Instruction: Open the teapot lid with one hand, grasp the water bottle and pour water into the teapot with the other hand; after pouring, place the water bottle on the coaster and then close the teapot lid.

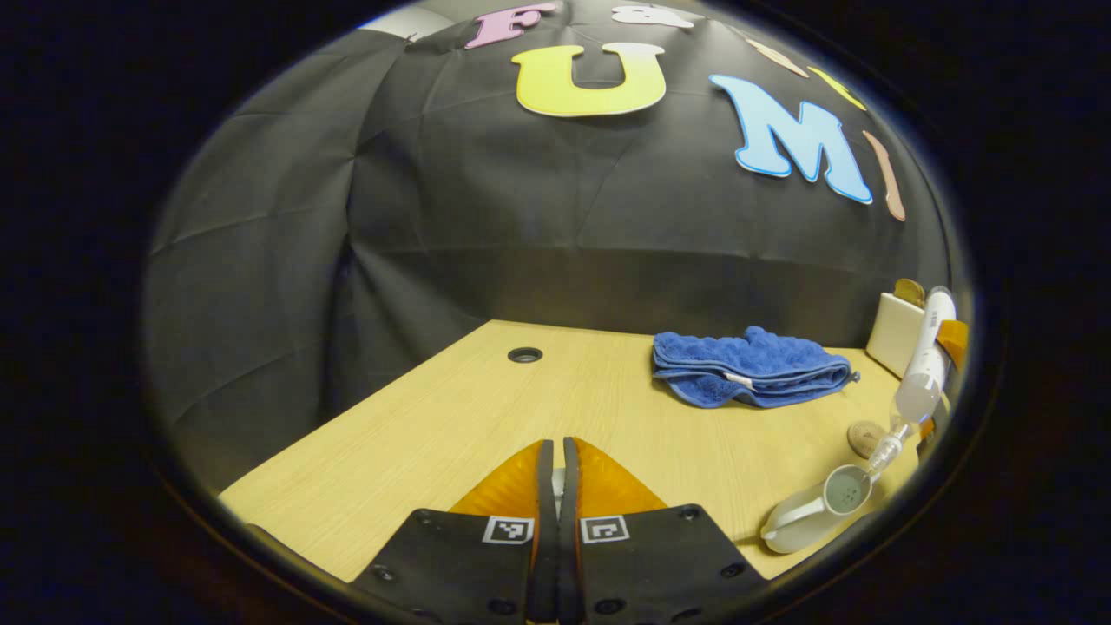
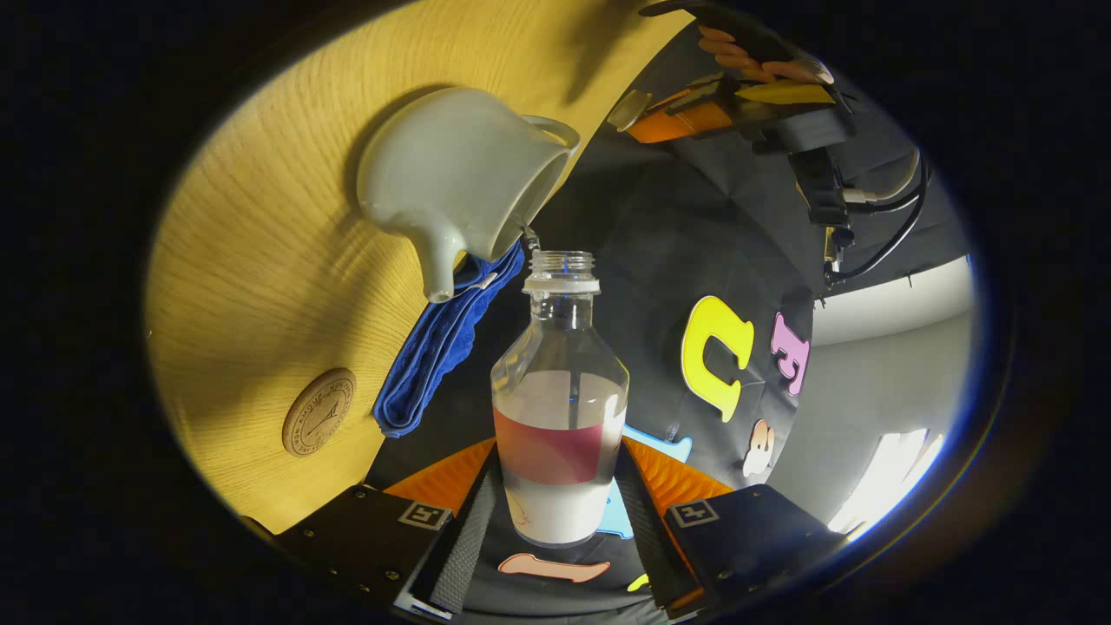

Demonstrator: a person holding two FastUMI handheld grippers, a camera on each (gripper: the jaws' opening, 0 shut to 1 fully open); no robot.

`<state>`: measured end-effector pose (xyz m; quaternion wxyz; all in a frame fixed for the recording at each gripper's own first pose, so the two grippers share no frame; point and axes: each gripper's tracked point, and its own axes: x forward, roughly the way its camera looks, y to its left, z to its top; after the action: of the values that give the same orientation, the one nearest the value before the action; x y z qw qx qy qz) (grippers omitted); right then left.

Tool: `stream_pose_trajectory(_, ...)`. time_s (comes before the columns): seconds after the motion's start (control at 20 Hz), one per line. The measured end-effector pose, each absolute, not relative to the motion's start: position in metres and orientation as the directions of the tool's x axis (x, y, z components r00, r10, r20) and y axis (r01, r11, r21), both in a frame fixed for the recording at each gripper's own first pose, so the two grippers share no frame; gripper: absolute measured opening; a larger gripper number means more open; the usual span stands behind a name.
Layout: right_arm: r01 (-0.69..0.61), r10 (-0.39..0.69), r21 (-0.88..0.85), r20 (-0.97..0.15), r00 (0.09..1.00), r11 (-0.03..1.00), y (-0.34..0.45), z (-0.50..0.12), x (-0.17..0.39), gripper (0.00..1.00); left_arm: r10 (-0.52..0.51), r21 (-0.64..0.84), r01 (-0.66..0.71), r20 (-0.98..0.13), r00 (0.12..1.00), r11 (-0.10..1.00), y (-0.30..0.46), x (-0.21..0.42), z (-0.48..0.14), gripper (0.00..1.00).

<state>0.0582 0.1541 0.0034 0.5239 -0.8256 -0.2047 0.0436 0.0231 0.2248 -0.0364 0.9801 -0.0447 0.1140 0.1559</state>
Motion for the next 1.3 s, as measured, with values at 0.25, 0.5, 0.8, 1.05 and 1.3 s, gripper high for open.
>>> stream_pose_trajectory(0.25,0.309,0.399,-0.873,0.148,0.905,-0.378,0.157,0.005,0.056,0.76,0.295,-0.051,-0.316,-0.239,0.925,0.948,0.226,0.024,-0.037,0.06)
stream_pose_trajectory(0.5,0.330,0.418,-0.857,0.152,0.896,-0.395,0.161,0.008,0.056,0.77,0.293,-0.054,-0.314,-0.238,0.926,0.948,0.225,0.023,-0.037,0.06)
stream_pose_trajectory(0.8,0.343,0.436,-0.843,0.146,0.888,-0.415,0.167,0.013,0.055,0.77,0.288,-0.056,-0.309,-0.240,0.927,0.949,0.223,0.023,-0.037,0.06)
stream_pose_trajectory(1.05,0.356,0.446,-0.825,0.145,0.883,-0.438,0.168,0.016,0.055,0.77,0.286,-0.058,-0.307,-0.240,0.928,0.950,0.222,0.023,-0.038,0.06)
stream_pose_trajectory(1.3,0.381,0.451,-0.804,0.159,0.878,-0.457,0.167,0.021,0.055,0.76,0.282,-0.059,-0.304,-0.240,0.929,0.951,0.221,0.024,-0.038,0.06)
